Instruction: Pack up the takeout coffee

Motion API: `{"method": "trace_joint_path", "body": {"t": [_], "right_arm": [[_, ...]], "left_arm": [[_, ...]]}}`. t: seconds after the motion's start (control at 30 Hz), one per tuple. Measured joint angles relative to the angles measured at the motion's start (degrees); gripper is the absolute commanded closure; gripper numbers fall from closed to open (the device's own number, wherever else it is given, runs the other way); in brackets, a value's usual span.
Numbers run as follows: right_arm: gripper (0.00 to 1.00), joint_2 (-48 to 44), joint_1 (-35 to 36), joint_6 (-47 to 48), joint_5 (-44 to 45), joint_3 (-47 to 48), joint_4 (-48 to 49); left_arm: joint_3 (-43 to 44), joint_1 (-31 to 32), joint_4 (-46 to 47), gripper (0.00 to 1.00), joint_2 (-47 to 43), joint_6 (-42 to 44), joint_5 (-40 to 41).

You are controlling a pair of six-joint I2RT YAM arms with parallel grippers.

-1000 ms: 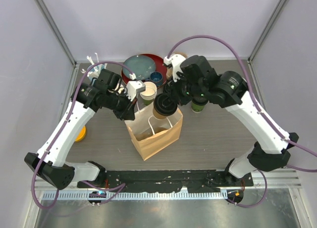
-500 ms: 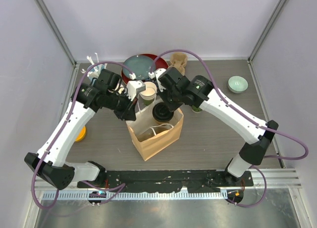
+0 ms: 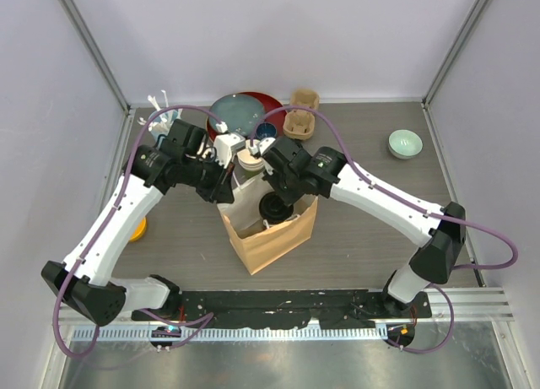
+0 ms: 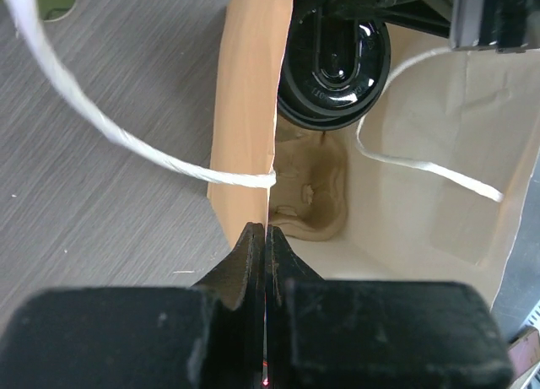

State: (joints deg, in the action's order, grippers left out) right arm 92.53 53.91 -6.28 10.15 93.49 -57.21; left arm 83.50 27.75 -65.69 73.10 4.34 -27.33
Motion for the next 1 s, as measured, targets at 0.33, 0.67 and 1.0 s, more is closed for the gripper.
{"method": "trace_joint_path", "body": {"t": [0.33,0.67,1.0], "right_arm": [[0.99,-2.64,-0.02,2.54,-0.92,-8.04,3.26],[0.99,-2.8,-1.2,2.71,-2.23,-14.47,8.15],[0.99,-4.31,-1.4,3.04,-3.26,-18.8,13.84]], "left_arm": [[0.0,0.0,0.63,1.0,-0.04,-0.33,2.75],[-0.11,0.0,1.01,1.0,-0.04,0.39,2.29],[-0.87,0.0,2.21,1.0,-0.02,-1.01,3.23]]}}
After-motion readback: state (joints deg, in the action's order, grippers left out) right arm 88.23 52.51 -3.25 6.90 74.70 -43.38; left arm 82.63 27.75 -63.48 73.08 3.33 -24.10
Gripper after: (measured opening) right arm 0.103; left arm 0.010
